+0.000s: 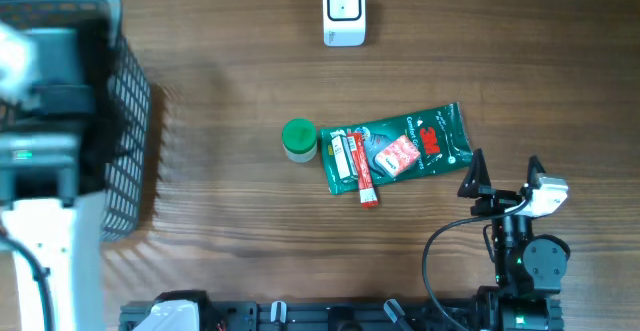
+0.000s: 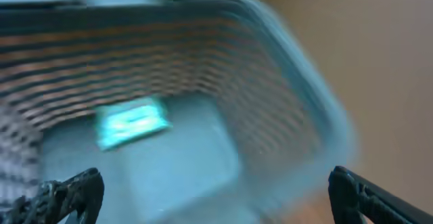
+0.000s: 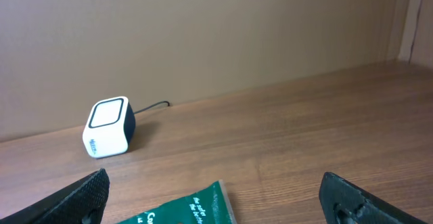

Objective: Scan the item barcode
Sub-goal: 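Lay the red tube on the green pack, release, then reach into the basket and grasp the light-green wipes pack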

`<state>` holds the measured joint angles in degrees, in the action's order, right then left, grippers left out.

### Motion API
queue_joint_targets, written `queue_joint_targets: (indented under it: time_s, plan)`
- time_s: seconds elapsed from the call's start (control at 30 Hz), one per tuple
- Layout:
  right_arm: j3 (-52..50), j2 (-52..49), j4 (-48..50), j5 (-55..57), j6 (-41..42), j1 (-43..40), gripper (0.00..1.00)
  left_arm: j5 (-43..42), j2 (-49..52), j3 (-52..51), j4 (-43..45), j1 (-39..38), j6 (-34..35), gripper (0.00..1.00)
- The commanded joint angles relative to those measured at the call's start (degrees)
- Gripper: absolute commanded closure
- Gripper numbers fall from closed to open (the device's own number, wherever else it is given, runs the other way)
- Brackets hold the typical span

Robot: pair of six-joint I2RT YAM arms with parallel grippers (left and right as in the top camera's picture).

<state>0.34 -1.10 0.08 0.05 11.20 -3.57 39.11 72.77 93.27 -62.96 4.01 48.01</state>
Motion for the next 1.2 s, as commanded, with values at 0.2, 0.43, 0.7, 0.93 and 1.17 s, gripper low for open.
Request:
queue_joint_targets:
  time_s: [0.2, 0.43, 0.7, 0.93, 1.17]
  plan:
    - [0.02, 0.31, 0.31, 0.42, -0.66, -0.09, 0.00, -30.45, 8.66, -11.69, 5.81, 38.77, 2.82, 0.00]
    - [0.02, 0.31, 0.31, 0.42, -0.68, -0.07, 0.00, -34.64, 20.48, -17.86, 17.31, 41.27, -7.34, 0.00]
    - [0.02, 0.31, 0.31, 0.39, -0.68, -0.07, 0.00, -26.99, 25.33, -24.20, 23.71, 41.27, -7.34, 0.00]
    - [0.02, 0.31, 0.31, 0.42, -0.68, -0.07, 0.00, -26.43, 25.55, -29.07, 29.90, 41.24, -7.30, 0.00]
    - [0.02, 0.31, 0.31, 0.42, -0.68, -0.07, 0.00, -26.75, 25.75, -33.62, 37.09, 41.22, -7.32, 0.00]
